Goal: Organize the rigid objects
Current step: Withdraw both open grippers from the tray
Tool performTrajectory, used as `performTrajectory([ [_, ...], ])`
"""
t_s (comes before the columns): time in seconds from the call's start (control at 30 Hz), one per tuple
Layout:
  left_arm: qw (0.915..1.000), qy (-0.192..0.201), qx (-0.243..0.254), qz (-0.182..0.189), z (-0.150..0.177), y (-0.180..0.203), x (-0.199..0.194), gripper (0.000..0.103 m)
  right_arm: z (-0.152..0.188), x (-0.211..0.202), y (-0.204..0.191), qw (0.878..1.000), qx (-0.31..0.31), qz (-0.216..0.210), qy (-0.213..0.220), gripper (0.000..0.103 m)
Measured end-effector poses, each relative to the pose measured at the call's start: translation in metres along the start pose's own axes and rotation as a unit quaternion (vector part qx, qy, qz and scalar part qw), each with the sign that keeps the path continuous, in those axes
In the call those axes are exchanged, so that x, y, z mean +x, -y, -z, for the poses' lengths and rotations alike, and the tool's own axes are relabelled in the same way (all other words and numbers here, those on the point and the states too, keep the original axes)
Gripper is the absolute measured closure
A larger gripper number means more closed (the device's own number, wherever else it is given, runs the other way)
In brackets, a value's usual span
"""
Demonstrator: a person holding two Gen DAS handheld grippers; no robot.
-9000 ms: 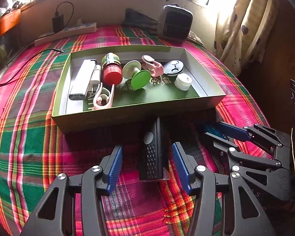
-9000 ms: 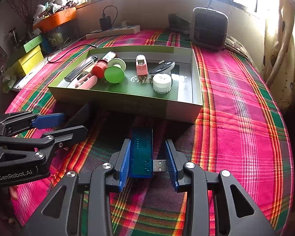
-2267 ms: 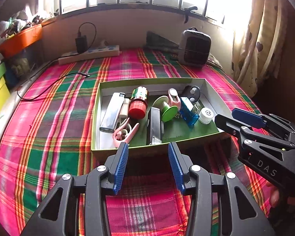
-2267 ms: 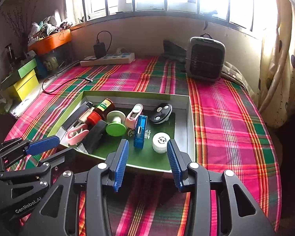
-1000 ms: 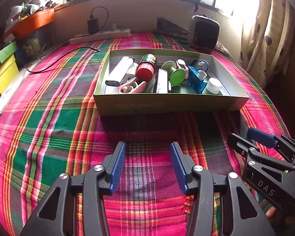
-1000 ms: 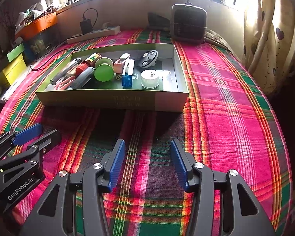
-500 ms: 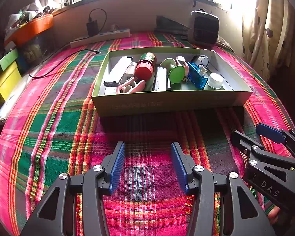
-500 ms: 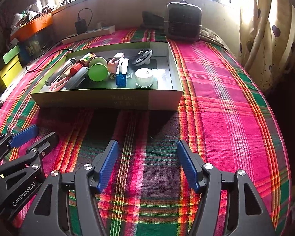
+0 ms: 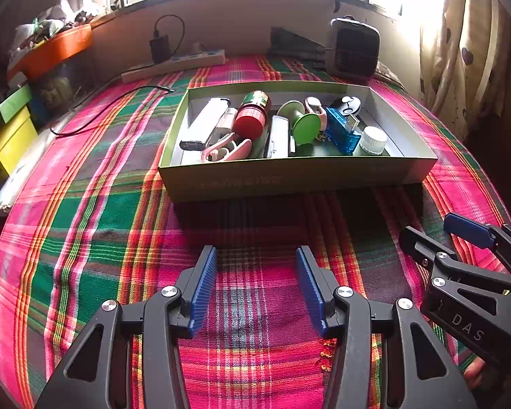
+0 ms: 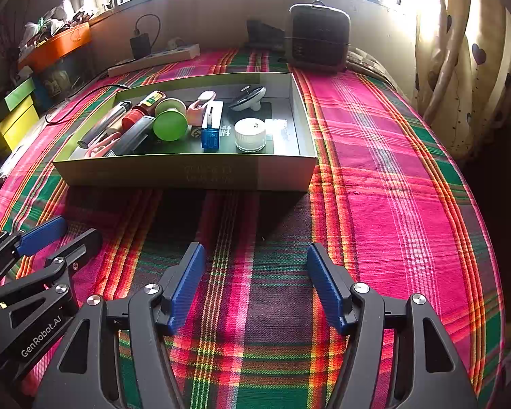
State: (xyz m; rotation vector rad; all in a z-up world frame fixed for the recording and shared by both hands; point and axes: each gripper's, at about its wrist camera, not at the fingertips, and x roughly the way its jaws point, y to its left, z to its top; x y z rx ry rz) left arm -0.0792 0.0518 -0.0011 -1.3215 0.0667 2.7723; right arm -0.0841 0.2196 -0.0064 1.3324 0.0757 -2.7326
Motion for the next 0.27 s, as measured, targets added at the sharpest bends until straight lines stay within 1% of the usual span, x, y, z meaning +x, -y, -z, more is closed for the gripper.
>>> performTrajectory([
  [0.27, 1.0000, 0.000, 0.000, 0.000, 0.0001, -0.0007, -0.0001, 0.056, -0.0002, -0.0002, 0.0000, 1.000, 0.000, 0.000, 0.000, 0.039],
])
